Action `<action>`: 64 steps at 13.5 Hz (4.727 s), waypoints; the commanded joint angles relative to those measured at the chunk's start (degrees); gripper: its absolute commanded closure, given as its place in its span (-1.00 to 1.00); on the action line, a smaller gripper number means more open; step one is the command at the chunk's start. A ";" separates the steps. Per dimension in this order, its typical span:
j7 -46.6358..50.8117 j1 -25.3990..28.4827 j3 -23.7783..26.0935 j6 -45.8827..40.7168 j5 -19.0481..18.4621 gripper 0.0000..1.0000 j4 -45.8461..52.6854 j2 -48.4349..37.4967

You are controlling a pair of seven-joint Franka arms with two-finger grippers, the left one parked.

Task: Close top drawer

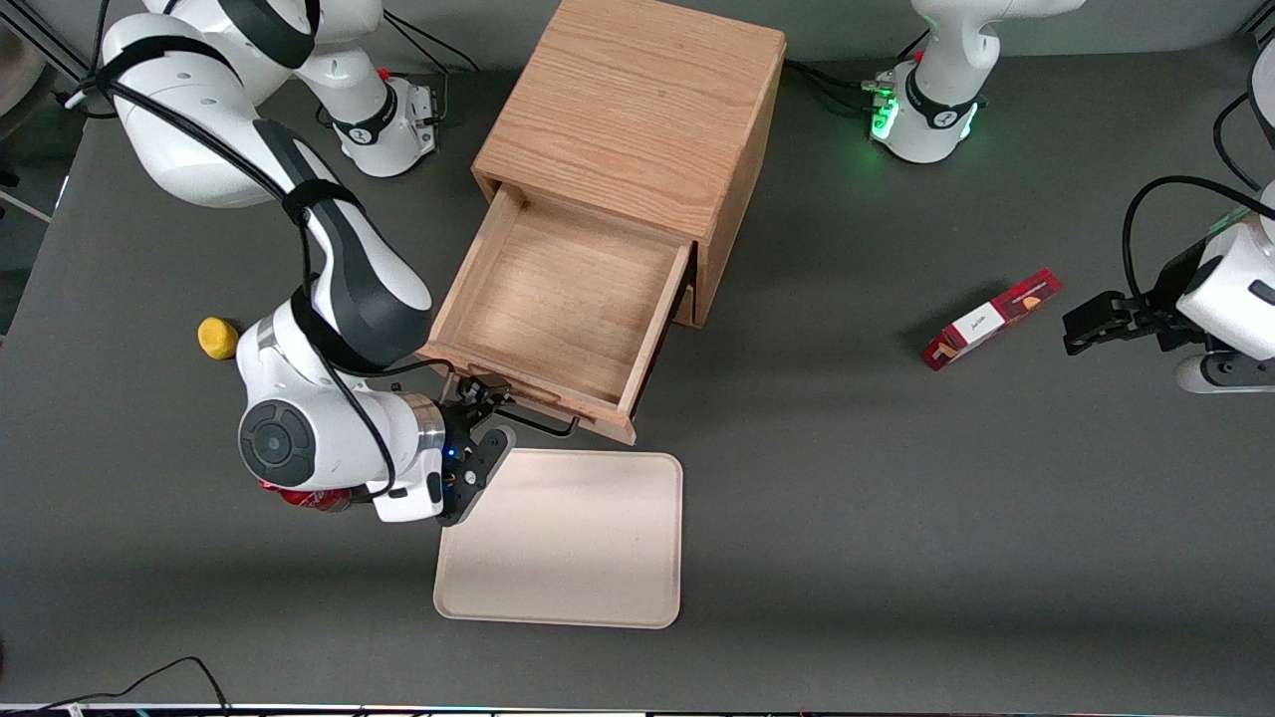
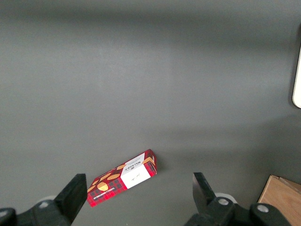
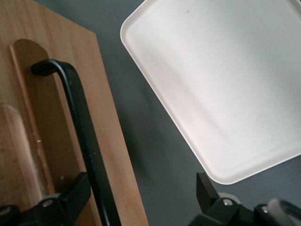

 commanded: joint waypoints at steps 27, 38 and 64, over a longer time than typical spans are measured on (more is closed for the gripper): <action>7.93 -1.70 6.32 12.20 5.10 -1.00 -30.96 -19.13; 13.03 -2.32 12.38 18.36 6.77 -1.00 -41.77 -25.72; 32.25 -3.36 15.56 6.53 8.89 -1.00 -30.71 -36.77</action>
